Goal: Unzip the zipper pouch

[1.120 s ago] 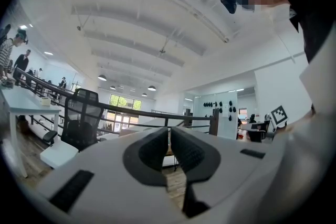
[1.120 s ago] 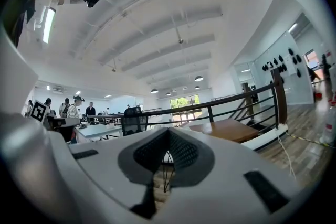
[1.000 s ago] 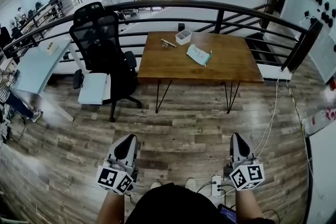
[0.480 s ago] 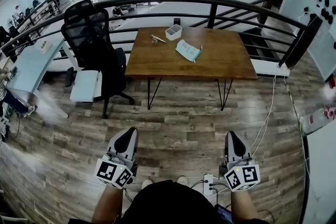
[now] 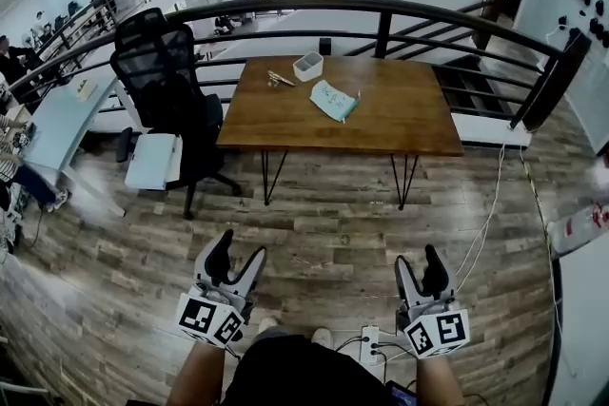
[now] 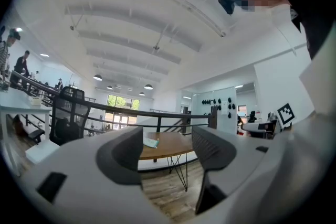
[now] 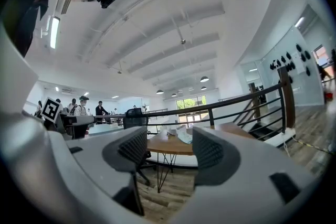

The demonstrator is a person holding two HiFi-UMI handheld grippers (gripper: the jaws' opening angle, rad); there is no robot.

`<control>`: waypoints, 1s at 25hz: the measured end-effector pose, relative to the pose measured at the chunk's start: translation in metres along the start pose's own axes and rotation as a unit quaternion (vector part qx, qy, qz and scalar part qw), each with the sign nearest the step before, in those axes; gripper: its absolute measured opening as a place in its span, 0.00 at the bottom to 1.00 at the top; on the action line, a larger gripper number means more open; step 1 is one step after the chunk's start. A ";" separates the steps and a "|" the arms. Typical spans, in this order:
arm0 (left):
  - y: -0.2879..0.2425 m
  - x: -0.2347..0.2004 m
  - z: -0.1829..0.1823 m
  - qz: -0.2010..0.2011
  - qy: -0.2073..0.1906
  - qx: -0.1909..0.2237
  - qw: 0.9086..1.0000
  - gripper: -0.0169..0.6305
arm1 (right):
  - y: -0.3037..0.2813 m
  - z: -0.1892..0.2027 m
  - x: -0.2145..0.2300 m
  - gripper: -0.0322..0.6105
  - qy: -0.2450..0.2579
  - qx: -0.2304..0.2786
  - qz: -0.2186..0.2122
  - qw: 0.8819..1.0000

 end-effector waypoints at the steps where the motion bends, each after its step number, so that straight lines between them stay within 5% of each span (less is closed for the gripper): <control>1: -0.002 -0.001 0.000 -0.005 0.000 -0.002 1.000 0.47 | -0.001 -0.001 0.002 0.46 0.001 0.003 0.000 1.000; 13: -0.051 -0.039 0.011 -0.009 0.011 -0.004 1.000 0.52 | -0.052 0.000 0.015 0.51 -0.005 0.003 0.016 1.000; 25: -0.166 -0.128 0.008 0.057 0.010 -0.008 0.998 0.52 | -0.174 -0.011 0.028 0.45 0.018 -0.018 0.052 0.998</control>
Point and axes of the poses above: the fingertips, and each gripper's own axes: y backward along the fingers, x to its right, z out of its underside, the point moved 1 cm from there along y, backward along the fingers, and after that the axes turned 6 degrees about -z, right-handed, at the moved point
